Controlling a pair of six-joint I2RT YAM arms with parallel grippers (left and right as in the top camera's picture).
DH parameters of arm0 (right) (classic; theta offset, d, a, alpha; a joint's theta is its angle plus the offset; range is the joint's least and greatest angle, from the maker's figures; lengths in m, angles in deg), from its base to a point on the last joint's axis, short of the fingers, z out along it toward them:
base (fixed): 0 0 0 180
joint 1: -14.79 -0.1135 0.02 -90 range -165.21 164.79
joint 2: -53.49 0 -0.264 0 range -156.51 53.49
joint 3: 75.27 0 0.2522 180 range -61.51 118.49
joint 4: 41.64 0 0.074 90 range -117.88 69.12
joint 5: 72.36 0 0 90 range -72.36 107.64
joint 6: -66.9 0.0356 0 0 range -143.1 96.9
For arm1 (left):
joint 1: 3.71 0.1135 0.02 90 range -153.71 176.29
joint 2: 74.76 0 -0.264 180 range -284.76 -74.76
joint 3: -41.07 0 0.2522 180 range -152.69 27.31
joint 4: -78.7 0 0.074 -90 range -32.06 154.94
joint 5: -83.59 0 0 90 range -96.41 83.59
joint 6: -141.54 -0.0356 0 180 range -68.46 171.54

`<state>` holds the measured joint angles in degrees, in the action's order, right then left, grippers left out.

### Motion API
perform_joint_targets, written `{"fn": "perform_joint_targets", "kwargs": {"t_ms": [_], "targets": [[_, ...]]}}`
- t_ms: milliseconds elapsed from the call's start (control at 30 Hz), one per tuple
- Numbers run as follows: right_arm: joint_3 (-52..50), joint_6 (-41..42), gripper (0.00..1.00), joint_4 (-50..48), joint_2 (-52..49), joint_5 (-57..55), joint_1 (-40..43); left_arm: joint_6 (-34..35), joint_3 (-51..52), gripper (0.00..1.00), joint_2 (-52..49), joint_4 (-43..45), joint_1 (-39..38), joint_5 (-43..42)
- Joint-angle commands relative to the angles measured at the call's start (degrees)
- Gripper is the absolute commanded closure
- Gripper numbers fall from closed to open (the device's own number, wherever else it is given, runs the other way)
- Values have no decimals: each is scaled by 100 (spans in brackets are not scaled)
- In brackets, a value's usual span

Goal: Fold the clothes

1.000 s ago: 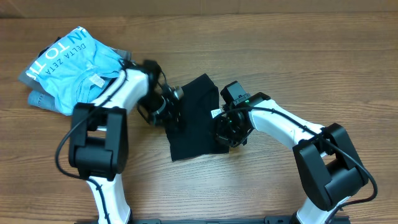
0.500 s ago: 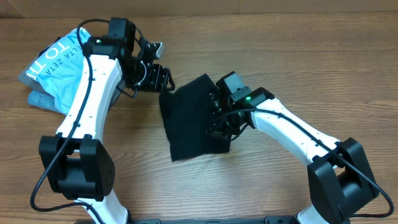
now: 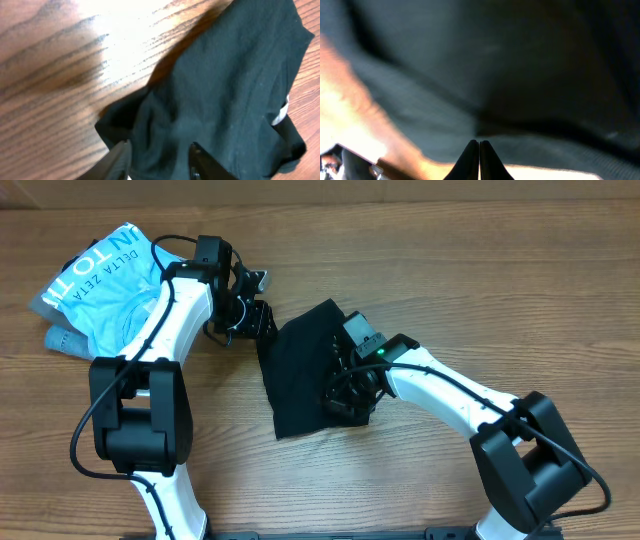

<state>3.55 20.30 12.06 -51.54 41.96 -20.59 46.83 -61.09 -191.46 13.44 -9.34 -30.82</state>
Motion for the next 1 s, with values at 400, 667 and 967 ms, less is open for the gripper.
{"fn": "perform_joint_targets", "kwargs": {"t_ms": [400,667,967], "targets": [[-461,269,96,-68,-470,-811,1971,-442,66,70,-330,-1353,109,101],[435,-1906,86,39,-457,-127,2999,-688,44,55,-317,-1617,105,-468],[1241,-2391,83,1513,-175,662,2815,-431,160,28,-319,-813,-61,-1755]]}}
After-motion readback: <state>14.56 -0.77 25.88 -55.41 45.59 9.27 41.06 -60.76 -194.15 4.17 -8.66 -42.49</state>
